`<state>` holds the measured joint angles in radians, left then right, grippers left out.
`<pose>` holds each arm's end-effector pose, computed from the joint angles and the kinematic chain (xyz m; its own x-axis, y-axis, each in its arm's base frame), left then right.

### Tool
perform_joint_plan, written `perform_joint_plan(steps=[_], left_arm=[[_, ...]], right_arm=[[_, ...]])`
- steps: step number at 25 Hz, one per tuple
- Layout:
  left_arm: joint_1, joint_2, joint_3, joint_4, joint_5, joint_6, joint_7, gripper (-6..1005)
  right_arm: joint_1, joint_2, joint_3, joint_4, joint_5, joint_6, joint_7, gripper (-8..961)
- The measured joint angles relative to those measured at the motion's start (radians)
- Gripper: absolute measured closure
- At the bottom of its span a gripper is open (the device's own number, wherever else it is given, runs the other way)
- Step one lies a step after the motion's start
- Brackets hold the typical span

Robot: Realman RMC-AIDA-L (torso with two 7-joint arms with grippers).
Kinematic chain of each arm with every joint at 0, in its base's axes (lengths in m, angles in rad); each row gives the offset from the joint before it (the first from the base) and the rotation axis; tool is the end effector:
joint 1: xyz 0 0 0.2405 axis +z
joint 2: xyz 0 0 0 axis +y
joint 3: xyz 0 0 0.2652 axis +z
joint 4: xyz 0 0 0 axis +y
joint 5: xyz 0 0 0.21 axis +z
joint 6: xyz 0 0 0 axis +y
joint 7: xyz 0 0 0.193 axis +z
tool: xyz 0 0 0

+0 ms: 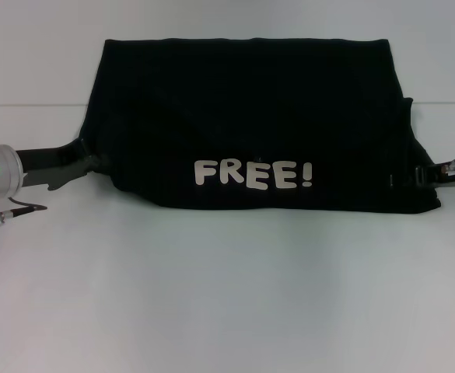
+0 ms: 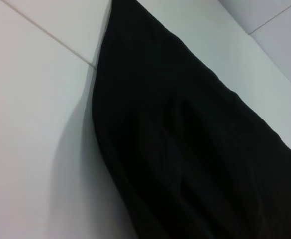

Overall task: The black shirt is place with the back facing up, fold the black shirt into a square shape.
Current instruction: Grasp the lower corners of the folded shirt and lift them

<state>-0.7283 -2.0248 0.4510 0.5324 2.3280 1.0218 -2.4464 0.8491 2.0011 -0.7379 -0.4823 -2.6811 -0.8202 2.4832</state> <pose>-0.3074 0.4537 -0.0165 -0.0204 0.7645 0.6443 0.9990 0.0414 -0.0176 0.3157 0.4763 -0.0280 0.4133 -0.8302 -0.3741 -0.8257 -0.1684 -0.5385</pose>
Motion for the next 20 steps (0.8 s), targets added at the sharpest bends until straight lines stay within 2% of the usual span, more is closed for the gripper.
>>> perform_joint_plan(steps=[9,20], left_arm=[[-0.001,0.0,0.0,0.0,-0.005,0.003,0.0,998],[-0.004,0.0,0.0,0.0,-0.008,0.006,0.0,998]], right_arm=[[0.0,-0.007,0.0,-0.007,0.001,-0.02,0.023,165],[-0.005,-0.008,0.01,-0.011,-0.045,-0.033,0.061,617]])
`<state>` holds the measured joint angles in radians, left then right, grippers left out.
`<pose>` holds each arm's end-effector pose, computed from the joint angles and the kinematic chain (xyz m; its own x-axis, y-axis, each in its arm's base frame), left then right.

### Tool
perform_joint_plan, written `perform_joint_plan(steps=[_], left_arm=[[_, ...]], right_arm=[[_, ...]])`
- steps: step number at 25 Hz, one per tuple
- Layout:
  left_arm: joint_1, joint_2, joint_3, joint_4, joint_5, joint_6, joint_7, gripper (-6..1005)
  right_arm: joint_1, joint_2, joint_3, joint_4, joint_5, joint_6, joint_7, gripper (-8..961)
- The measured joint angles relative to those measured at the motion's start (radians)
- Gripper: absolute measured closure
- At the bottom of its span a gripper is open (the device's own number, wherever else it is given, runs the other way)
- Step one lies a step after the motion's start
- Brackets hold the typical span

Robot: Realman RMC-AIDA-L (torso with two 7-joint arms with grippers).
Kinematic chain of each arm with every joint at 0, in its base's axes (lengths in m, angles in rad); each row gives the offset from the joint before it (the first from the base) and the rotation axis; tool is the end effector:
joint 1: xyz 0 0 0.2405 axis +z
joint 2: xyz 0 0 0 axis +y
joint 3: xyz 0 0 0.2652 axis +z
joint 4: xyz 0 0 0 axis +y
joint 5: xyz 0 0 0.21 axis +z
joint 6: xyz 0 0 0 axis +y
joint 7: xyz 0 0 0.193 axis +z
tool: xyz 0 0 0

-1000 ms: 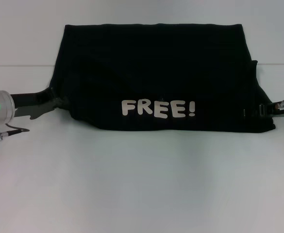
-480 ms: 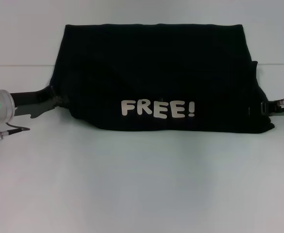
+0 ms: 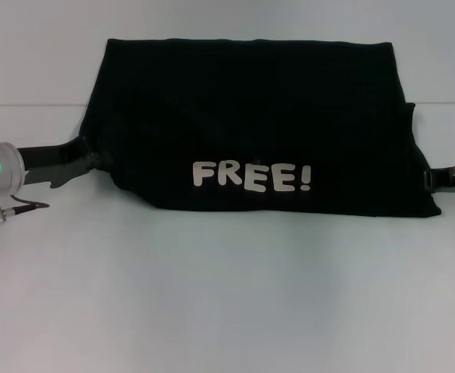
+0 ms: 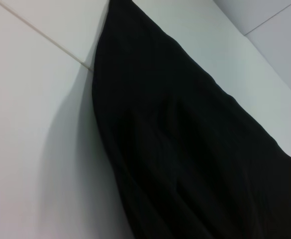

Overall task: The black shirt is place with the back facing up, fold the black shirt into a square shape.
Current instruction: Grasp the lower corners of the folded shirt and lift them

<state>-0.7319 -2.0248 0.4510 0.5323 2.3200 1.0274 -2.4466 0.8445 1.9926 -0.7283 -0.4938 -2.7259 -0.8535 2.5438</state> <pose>-0.3041 0.4549 -0.0165 -0.0220 0.7644 0.6444 0.9993 0.0355 -0.0080 0.3227 0.4719 -0.0221 0.3690 -0.8518 -0.3719 -0.8337 -0.1264 -0.5376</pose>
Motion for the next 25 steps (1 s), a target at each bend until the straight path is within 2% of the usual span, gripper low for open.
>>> perform_joint_plan(steps=[6,12,16,17,21,25], left_arm=[[-0.001,0.0,0.007,0.0,0.0,0.025,0.0,999],[0.004,0.011,0.009,0.02,0.001,0.133,0.001,999],[-0.002,0.027,0.037,0.024,0.015,0.253,0.006,999],[-0.006,0.033,0.047,0.03,0.034,0.319,0.006,999],[-0.012,0.037,0.049,0.045,0.068,0.411,0.006,998],[-0.002,0.036,0.053,0.088,0.115,0.565,0.009,998]], right_arm=[[-0.031,0.001,0.007,-0.085,0.063,-0.081,-0.011,818],[-0.092,-0.004,0.007,-0.186,0.137,-0.19,-0.02,837],[-0.14,-0.026,0.008,-0.235,0.209,-0.283,-0.048,837],[-0.149,-0.034,0.012,-0.238,0.222,-0.304,-0.06,836],[-0.183,-0.065,0.034,-0.244,0.245,-0.392,-0.098,836],[-0.229,-0.087,0.052,-0.255,0.244,-0.489,-0.102,836]])
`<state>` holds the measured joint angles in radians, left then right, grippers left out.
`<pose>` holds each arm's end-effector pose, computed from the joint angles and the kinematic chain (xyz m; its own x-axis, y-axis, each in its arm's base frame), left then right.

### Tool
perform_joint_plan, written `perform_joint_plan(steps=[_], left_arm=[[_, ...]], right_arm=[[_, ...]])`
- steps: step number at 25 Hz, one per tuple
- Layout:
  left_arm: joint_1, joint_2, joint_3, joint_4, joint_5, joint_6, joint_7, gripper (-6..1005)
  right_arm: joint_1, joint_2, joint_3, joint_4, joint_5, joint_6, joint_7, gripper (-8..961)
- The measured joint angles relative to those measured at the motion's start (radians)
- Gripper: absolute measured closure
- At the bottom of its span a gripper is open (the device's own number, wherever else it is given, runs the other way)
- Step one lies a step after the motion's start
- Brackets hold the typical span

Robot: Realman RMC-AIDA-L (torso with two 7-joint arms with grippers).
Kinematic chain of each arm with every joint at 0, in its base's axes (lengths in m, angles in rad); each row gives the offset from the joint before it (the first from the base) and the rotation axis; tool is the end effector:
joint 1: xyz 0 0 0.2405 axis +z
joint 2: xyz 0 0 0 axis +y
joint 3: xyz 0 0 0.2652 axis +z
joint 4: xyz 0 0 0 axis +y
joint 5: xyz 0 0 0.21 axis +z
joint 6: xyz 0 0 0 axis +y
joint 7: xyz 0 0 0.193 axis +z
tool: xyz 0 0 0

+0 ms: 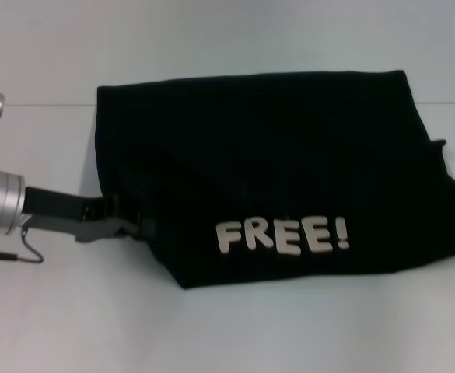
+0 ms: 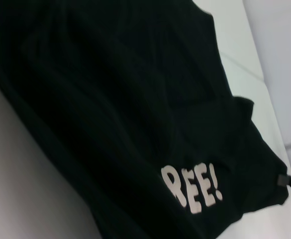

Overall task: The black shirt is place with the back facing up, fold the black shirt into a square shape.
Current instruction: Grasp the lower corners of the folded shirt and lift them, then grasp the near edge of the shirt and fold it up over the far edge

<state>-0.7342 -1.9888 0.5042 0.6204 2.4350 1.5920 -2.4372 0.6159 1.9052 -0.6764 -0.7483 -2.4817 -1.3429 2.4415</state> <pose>-0.2597 0.3824 -0.0249 0.1551 0.9576 0.2427 0.9765 -0.1858 0.1088 0.3447 0.4029 0.0381 0.2439 -0.8999 -0.3614 -0.9434 -0.1338 -0.3036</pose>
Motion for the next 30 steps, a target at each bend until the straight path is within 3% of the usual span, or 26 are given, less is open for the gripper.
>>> perform_joint_plan(steps=[5,10,14,17,23,30], left_arm=[[0.036,-0.008,0.025,0.067,0.035,0.156,-0.002,998],[0.086,-0.033,0.089,0.118,0.08,0.315,0.004,998],[0.124,-0.056,0.15,0.169,0.114,0.398,0.009,999],[0.135,-0.061,0.157,0.183,0.125,0.419,0.008,999],[0.122,-0.037,0.042,0.198,0.088,0.444,0.028,998],[0.067,0.004,-0.138,0.188,0.042,0.396,0.002,998]], right_arm=[[-0.089,-0.007,0.017,-0.09,-0.01,-0.178,0.018,837],[-0.165,0.005,0.024,-0.172,-0.059,-0.373,0.005,837],[-0.178,0.004,0.046,-0.168,-0.074,-0.407,-0.02,837],[-0.18,0.0,0.089,-0.164,-0.076,-0.442,-0.055,836],[-0.143,-0.013,0.23,-0.159,-0.069,-0.507,-0.113,836],[-0.058,-0.052,0.369,-0.107,-0.034,-0.501,-0.115,838]])
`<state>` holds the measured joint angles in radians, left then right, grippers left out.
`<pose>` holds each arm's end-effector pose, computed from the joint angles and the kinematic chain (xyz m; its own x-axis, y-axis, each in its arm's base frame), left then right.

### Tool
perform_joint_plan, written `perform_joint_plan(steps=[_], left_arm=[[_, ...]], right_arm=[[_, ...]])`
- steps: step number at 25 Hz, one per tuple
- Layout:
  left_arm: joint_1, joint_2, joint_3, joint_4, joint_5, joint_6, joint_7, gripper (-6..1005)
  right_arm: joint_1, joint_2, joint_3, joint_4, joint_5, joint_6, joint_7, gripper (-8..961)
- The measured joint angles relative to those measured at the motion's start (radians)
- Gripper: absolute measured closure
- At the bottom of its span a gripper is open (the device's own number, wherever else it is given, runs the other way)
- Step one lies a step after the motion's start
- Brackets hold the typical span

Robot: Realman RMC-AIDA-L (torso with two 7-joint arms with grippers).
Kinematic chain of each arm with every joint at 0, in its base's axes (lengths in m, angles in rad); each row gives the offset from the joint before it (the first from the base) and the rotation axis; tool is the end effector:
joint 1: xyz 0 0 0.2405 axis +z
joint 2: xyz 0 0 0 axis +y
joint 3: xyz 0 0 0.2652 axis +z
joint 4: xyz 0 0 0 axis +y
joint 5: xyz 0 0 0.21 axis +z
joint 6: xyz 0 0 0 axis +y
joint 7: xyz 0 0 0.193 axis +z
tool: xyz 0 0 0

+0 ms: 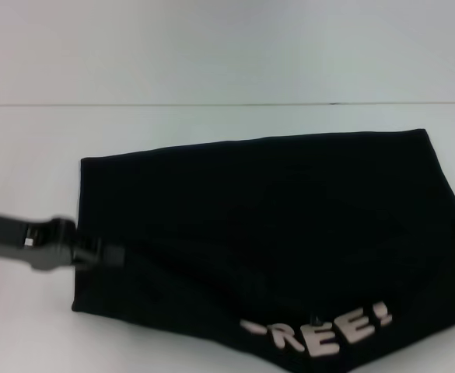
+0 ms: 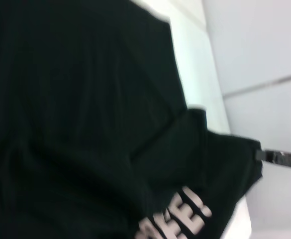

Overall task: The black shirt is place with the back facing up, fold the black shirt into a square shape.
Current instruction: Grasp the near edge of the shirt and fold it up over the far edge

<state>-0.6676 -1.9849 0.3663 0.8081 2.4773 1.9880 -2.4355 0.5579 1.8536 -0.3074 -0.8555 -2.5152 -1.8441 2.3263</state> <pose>-0.2531 0.3285 0.0205 0.1759 0.9736 0.1453 0.9453 -0.2083 0.2510 0.3316 0.3366 0.0930 0.1753 -0.9175 -0.3569 -0.9838 -0.1767 -0.0289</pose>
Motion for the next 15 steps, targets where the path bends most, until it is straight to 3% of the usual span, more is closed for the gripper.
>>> perform_joint_plan(steps=[7,10,12,15], left_arm=[[-0.071,0.035,-0.031,-0.058,-0.042,-0.19,-0.077,996],[-0.102,0.048,-0.025,-0.111,-0.049,-0.343,-0.096,994],[-0.12,0.051,-0.022,-0.16,-0.05,-0.465,-0.096,993],[-0.143,0.041,-0.018,-0.225,-0.05,-0.64,-0.081,992]], right_arm=[[0.067,-0.028,0.029,0.038,0.141,0.165,0.061,840],[0.115,-0.023,0.015,0.156,0.17,0.391,0.066,840],[0.13,-0.019,0.006,0.197,0.17,0.466,0.061,840],[0.172,-0.001,-0.025,0.306,0.173,0.66,0.046,839]])
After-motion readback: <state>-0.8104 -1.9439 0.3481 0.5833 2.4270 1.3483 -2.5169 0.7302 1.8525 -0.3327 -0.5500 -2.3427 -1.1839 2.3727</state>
